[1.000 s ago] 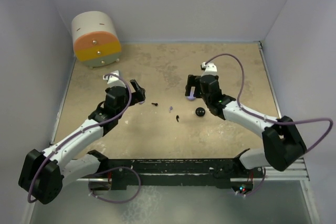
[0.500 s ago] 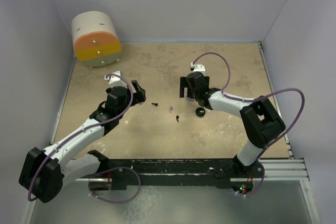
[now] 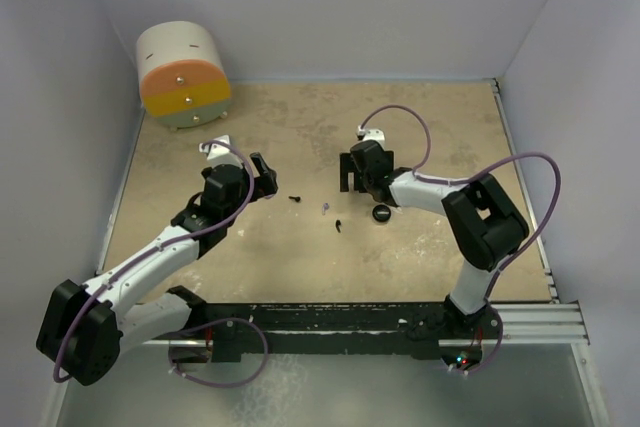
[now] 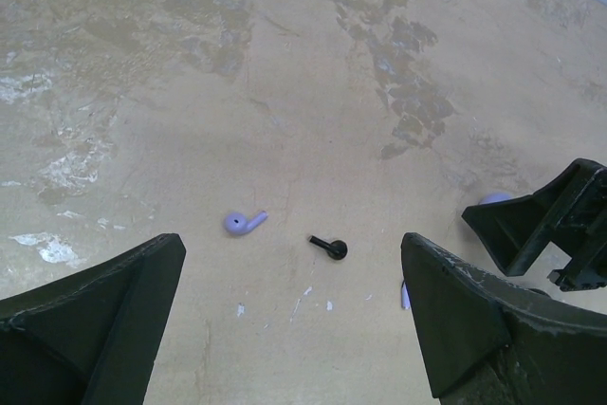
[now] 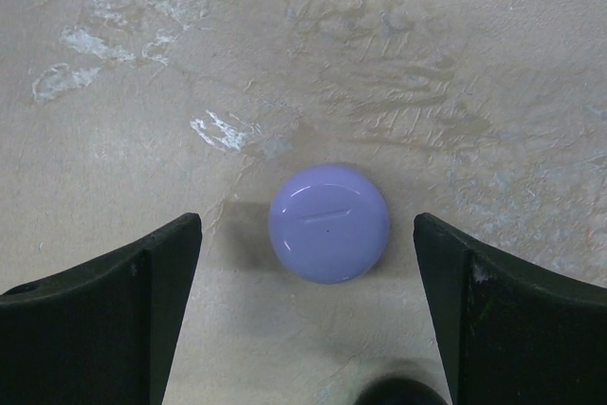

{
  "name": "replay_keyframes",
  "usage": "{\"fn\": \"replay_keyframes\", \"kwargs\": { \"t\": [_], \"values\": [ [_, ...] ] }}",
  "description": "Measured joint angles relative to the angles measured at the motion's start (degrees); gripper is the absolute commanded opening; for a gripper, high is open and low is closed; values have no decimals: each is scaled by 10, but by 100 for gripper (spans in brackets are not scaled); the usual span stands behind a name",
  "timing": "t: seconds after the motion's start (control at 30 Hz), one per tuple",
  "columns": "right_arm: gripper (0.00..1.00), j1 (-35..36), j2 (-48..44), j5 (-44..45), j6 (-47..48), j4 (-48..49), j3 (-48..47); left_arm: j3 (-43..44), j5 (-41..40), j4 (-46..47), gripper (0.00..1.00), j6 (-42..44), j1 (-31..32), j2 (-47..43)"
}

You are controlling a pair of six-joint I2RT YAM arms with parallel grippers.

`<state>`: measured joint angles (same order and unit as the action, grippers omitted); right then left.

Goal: Insert the wireless bluetooth earbuds into the charging case
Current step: Pick up the charging case at the center of the board.

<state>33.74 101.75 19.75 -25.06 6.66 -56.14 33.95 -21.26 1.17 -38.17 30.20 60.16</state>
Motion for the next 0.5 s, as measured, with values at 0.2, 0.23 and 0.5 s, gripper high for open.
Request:
{"fn": "replay_keyframes", "kwargs": {
  "t": [0.2, 0.23, 0.5],
  "values": [
    [92, 0, 10, 0, 0, 0, -2, 0, -1, 0, 98, 3, 0, 0],
    [92, 0, 12, 0, 0, 0, -2, 0, -1, 0, 98, 3, 0, 0],
    [79, -11, 19, -3, 0, -2, -2, 0, -3, 0, 97, 3, 0, -3]
  ]
}}
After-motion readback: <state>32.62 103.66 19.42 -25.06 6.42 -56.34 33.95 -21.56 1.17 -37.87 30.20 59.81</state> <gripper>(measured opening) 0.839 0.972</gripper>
